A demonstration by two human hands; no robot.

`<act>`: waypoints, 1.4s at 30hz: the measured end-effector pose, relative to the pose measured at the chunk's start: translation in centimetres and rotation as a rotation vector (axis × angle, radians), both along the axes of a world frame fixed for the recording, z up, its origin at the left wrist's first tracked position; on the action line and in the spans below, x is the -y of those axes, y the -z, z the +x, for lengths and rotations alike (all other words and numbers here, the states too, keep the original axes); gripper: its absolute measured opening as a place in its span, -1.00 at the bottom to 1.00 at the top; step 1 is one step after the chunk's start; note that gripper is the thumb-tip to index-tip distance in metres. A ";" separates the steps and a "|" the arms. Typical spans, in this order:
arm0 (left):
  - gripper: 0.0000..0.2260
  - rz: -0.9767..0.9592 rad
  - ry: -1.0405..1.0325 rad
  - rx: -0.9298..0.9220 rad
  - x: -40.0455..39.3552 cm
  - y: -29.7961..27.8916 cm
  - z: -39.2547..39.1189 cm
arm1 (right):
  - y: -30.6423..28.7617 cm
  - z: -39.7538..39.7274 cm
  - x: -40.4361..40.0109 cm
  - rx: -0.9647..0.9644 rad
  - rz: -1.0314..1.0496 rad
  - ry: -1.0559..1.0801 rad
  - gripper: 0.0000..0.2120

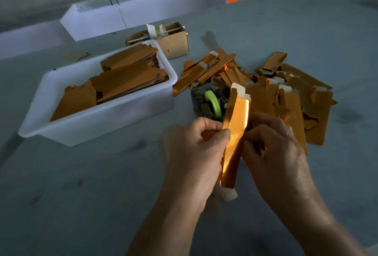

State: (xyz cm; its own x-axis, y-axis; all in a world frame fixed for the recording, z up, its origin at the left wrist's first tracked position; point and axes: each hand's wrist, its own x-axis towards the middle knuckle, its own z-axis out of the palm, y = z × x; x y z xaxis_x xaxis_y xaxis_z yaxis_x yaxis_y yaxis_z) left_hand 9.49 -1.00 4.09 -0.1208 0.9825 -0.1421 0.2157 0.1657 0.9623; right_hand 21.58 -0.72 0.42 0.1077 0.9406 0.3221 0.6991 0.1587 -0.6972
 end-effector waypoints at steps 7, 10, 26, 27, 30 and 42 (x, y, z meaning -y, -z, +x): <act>-0.95 -0.023 -0.034 0.036 -0.5 -0.5 -0.2 | -2.7 1.6 0.5 -0.053 0.075 -0.022 -0.96; -0.93 -0.026 -0.010 0.091 -0.4 -0.8 -0.5 | -4.1 2.3 0.5 -0.580 -0.149 -0.280 -0.93; -0.96 -0.190 0.028 0.435 1.4 -0.5 -0.6 | -2.9 2.0 0.6 -0.435 -0.226 -0.449 -0.60; -0.96 -0.193 0.040 0.433 1.5 -0.5 -0.6 | -2.9 2.0 0.5 -0.396 -0.229 -0.435 -0.54; -0.96 -0.188 0.053 0.441 1.7 -0.5 -0.6 | -3.1 1.9 0.5 -0.355 -0.226 -0.378 -0.48; -0.89 -0.161 0.080 0.430 1.9 -0.4 -0.9 | -3.3 1.1 0.8 -0.214 -0.208 -0.263 -0.48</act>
State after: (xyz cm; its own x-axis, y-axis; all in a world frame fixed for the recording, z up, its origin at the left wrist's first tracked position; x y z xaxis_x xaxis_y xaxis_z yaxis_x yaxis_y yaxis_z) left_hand 8.63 -2.93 4.50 0.0578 0.9477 -0.3138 -0.1791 0.3191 0.9306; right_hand 22.71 -1.47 3.69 -0.1017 0.9877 0.1186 0.4885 0.1534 -0.8589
